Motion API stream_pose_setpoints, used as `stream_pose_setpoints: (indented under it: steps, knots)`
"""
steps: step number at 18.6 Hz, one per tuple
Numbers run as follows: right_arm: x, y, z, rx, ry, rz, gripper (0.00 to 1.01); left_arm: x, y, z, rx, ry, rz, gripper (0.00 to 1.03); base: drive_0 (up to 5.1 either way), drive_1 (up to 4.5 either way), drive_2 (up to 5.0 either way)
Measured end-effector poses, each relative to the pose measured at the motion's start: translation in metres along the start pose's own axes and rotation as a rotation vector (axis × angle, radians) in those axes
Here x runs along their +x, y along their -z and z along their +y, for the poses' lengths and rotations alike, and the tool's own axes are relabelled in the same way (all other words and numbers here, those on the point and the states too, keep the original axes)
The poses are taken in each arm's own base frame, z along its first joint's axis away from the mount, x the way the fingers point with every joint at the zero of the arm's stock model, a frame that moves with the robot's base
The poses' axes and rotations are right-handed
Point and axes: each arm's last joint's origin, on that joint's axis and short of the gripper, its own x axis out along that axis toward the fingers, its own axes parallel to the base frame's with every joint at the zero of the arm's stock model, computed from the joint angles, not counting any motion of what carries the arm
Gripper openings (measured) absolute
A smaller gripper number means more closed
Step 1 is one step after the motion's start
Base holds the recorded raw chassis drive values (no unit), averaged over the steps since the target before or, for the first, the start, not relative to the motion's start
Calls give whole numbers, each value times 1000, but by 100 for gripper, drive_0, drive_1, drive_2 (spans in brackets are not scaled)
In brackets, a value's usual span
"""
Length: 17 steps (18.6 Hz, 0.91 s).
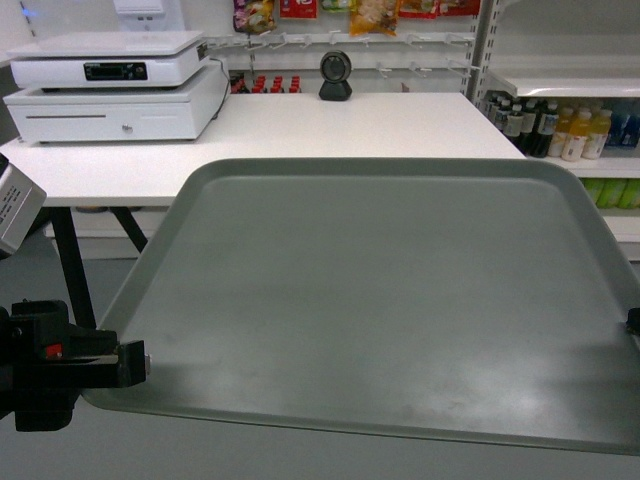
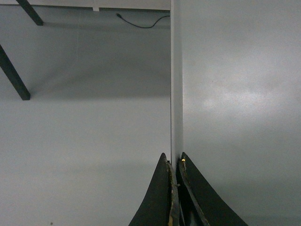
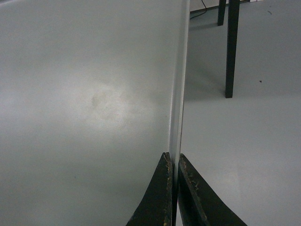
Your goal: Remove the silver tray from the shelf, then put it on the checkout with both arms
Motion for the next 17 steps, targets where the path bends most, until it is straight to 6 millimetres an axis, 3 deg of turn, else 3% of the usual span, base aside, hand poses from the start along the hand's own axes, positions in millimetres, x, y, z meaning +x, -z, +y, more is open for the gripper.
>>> stream_pose_setpoints:
  steps: [17]
  knots:
    - [0,0,0,-1,-1,-4,2,0,0,0,1,0,-2,2,2,414,-410]
